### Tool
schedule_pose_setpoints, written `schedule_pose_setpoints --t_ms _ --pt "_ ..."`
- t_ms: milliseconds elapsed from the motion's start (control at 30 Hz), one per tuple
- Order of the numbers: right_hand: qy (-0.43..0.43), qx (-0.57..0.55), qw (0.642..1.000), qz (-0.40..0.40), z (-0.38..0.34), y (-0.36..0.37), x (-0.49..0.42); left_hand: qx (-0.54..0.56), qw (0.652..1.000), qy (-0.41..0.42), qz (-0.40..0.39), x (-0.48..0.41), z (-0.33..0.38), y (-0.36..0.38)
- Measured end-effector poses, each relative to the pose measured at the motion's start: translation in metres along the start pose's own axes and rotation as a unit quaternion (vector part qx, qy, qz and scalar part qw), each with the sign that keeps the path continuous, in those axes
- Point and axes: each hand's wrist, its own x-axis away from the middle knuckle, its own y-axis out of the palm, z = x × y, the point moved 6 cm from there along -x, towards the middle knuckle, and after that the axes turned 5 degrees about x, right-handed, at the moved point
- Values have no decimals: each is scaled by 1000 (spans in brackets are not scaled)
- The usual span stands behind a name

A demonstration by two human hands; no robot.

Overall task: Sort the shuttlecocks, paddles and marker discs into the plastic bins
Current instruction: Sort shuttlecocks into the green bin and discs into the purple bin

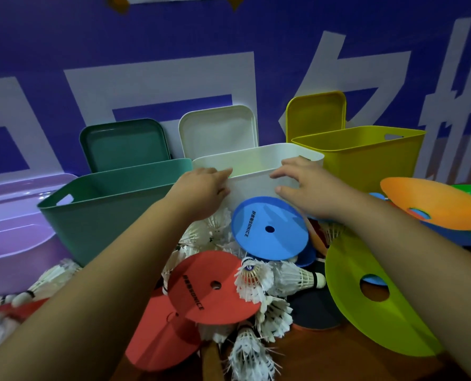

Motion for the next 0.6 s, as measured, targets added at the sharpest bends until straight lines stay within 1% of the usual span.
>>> schedule_pose_setpoints --t_ms 67,100,167,200,233,300,367,500,600 --pt "-4 9 1000 -2 -7 6 18 -21 1000 7 12 13 2 -6" --pt "-8 19 1000 -10 -11 10 26 -11 999 12 28 22 6 -11" --pt "-19 40 998 -44 -18 20 41 43 997 17 65 43 15 -22" --pt "-26 58 995 -71 -22 26 47 71 995 23 71 53 20 -25" --pt "-38 93 990 -101 -25 33 52 93 993 32 62 63 24 -25" --pt "-87 191 968 -141 -33 46 57 121 991 56 28 80 29 -17" --pt "-111 241 950 -165 -37 52 58 146 987 61 1 93 30 -8" --pt "-119 249 939 -205 -37 55 60 188 981 44 -2 110 27 -1" --pt "-95 216 953 -189 -35 50 61 203 978 37 4 115 24 -2"
